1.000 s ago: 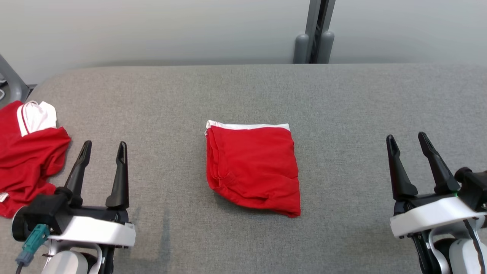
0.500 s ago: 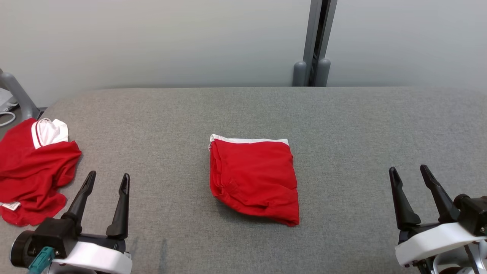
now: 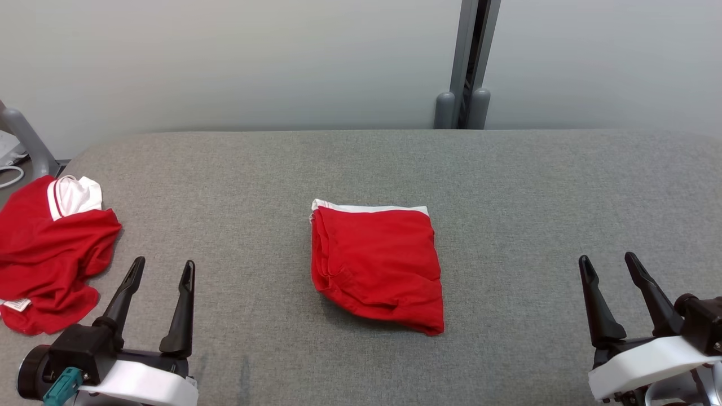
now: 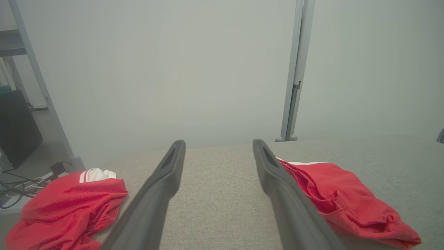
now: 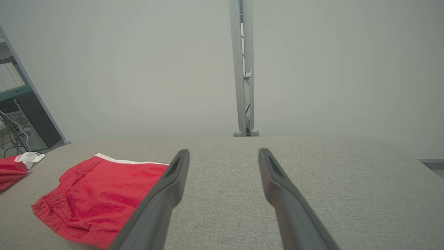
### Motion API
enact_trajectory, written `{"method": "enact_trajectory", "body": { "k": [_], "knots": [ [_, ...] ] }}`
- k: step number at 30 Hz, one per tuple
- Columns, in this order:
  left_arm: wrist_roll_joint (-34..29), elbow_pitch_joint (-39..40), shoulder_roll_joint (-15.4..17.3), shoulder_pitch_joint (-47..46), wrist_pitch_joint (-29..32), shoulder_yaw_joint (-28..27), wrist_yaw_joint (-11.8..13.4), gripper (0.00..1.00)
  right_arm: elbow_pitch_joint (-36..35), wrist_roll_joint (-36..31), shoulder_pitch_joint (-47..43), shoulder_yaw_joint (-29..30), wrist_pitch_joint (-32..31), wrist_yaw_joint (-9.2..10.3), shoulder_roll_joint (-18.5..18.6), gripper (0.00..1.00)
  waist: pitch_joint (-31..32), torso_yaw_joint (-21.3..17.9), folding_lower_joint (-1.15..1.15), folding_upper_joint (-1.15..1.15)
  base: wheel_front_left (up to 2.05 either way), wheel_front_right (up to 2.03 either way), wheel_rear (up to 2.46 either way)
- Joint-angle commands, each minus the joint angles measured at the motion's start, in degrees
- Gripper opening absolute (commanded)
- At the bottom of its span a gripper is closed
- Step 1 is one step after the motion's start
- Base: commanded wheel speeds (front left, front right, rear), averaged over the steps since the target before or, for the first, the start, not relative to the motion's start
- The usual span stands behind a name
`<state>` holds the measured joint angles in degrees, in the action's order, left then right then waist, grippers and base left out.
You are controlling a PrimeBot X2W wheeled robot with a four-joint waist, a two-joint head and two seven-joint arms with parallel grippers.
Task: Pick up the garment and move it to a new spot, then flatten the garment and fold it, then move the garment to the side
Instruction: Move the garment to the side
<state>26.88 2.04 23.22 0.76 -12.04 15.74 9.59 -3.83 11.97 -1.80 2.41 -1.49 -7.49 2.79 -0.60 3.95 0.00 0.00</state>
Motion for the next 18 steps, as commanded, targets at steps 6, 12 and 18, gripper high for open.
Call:
{"method": "enact_trajectory", "body": {
  "k": [6, 12, 18],
  "knots": [
    [0.29, 0.69, 0.60, 0.59, 0.53, 0.02, 0.60, 1.00, -0.56, -0.07, 0.09, 0.06, -0.03, -0.01, 0.24, 1.00, -0.31, -0.03, 0.00, 0.00, 0.00, 0.00, 0.00],
    [0.28, 1.05, 0.57, 0.79, 0.74, 0.20, 1.09, 1.00, -0.59, -0.09, 0.00, 0.11, -0.26, -0.01, 0.25, 1.00, -0.31, -0.13, 0.00, 0.00, 0.00, 0.00, 0.00],
    [0.07, 1.70, 0.56, -0.91, 0.85, 0.45, 1.09, 1.00, 0.33, -1.51, 2.42, -0.53, -2.15, -0.01, 0.34, 1.00, -1.95, 0.68, 0.00, 0.00, 0.00, 0.00, 0.00]
  ]
}}
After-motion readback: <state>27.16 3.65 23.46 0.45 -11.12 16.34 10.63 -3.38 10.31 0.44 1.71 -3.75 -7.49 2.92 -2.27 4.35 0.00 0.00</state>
